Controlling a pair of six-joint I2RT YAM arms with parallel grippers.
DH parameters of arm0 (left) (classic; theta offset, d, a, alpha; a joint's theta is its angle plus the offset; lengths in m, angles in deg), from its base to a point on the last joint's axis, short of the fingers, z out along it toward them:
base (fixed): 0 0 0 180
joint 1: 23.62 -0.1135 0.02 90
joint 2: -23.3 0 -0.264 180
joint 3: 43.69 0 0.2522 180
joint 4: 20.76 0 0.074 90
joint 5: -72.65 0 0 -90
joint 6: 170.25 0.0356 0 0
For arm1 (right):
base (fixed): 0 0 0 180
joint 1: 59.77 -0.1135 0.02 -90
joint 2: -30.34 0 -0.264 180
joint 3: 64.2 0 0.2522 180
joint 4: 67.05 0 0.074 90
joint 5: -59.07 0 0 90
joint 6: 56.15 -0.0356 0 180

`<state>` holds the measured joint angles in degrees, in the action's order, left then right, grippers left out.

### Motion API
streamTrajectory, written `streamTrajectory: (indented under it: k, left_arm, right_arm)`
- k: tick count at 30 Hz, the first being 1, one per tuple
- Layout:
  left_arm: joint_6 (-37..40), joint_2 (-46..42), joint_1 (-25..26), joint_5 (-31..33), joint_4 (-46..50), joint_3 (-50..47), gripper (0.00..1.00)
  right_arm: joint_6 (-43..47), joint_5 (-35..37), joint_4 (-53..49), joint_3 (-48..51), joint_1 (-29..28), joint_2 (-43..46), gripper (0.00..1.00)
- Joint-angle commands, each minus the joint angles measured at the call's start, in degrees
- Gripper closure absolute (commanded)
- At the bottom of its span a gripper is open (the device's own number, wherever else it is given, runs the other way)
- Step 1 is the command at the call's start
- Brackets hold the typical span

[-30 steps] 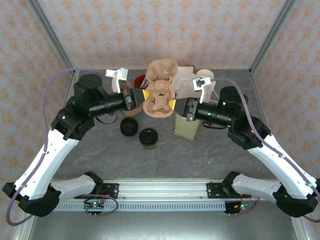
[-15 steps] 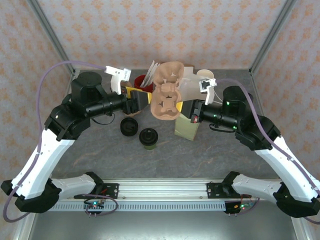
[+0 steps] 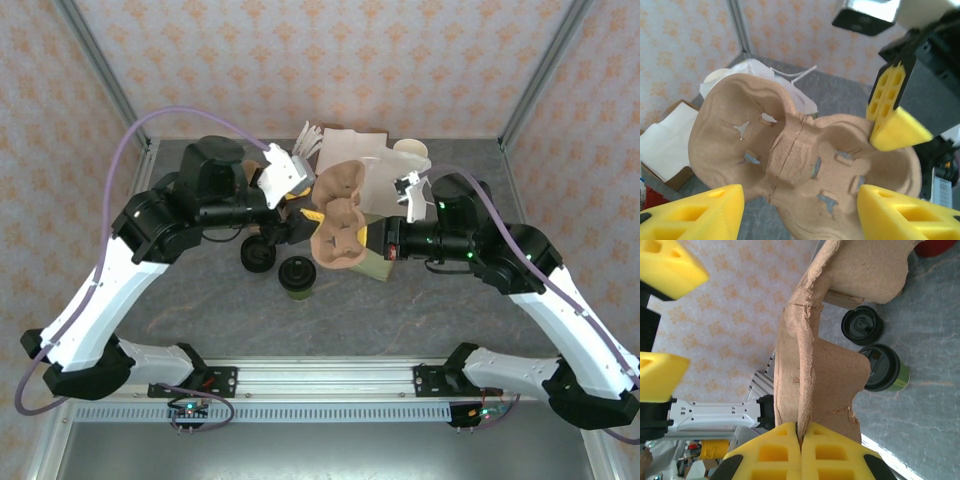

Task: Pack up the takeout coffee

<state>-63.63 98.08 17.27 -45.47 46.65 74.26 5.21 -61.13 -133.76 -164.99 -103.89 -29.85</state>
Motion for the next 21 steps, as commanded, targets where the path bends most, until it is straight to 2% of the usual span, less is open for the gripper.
streamTrajectory:
  k: [1, 8, 16, 21]
  left_arm:
    - [9.16, 2.34, 0.24, -1.96, 4.82, 2.26, 0.38]
    - [11.88, 5.96, 0.20, -5.48, 6.32, 2.96, 0.44]
    - [12.29, 8.04, 0.20, -6.64, 5.96, 2.41, 0.45]
    - [12.55, 8.93, 0.18, -7.21, 5.77, 2.60, 0.50]
  right_arm:
    - [0.23, -2.85, -1.37, -0.62, -0.09, 0.18, 1.00]
    - [0.92, -5.44, -1.28, 0.69, -0.09, -0.77, 1.00]
    - [1.58, -6.01, -1.10, 1.05, -0.08, -0.99, 1.00]
    - [1.64, -6.10, -1.24, 1.22, -0.09, -0.86, 1.00]
